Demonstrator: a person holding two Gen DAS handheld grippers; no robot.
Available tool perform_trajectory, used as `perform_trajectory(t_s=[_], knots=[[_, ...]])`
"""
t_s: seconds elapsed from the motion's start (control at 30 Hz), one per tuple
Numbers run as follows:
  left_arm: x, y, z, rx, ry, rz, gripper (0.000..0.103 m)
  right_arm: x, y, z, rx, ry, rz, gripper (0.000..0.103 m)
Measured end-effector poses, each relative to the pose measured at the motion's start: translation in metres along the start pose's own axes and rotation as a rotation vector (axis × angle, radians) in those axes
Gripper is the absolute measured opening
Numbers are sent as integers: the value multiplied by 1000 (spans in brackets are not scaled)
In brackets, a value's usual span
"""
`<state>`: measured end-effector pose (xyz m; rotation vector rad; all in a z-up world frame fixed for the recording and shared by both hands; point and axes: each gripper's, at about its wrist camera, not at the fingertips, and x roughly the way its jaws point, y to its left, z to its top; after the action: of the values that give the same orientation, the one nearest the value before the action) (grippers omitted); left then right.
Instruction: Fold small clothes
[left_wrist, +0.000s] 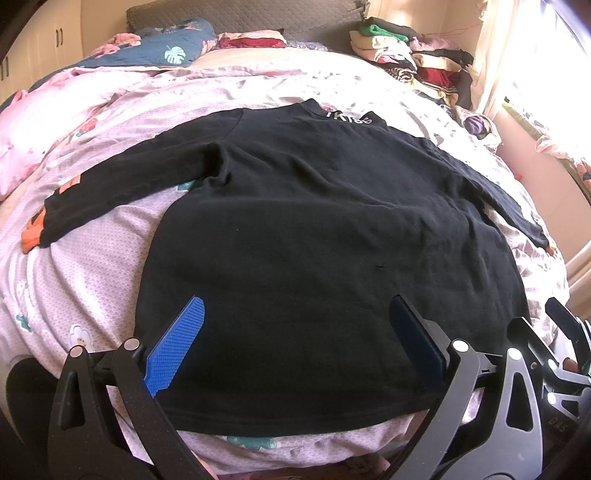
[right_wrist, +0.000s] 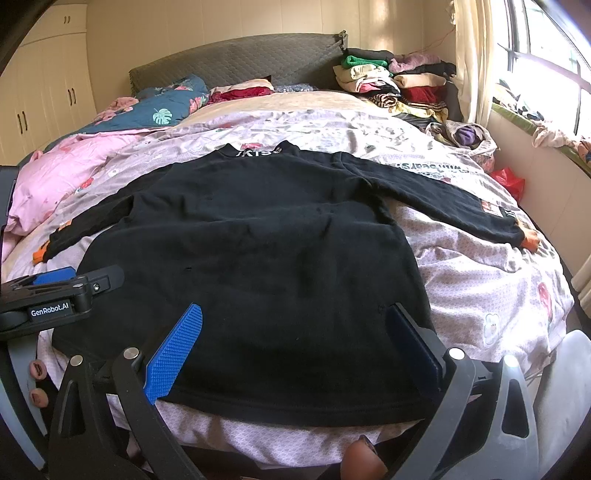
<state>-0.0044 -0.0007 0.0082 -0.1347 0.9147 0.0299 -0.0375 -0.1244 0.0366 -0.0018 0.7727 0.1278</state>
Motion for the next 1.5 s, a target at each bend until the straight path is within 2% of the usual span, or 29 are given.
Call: perform_trajectory(t_s=[0.73, 1.2, 1.5], knots=[[2, -5, 8, 3, -5, -4, 94, 9, 3, 10, -13, 17, 17, 99], [14, -4, 42, -7, 0, -20, 94, 32, -7, 59, 45, 14, 34, 99], [26, -9, 74, -7, -12, -26, 94, 43, -21, 91, 91, -8, 11, 99]])
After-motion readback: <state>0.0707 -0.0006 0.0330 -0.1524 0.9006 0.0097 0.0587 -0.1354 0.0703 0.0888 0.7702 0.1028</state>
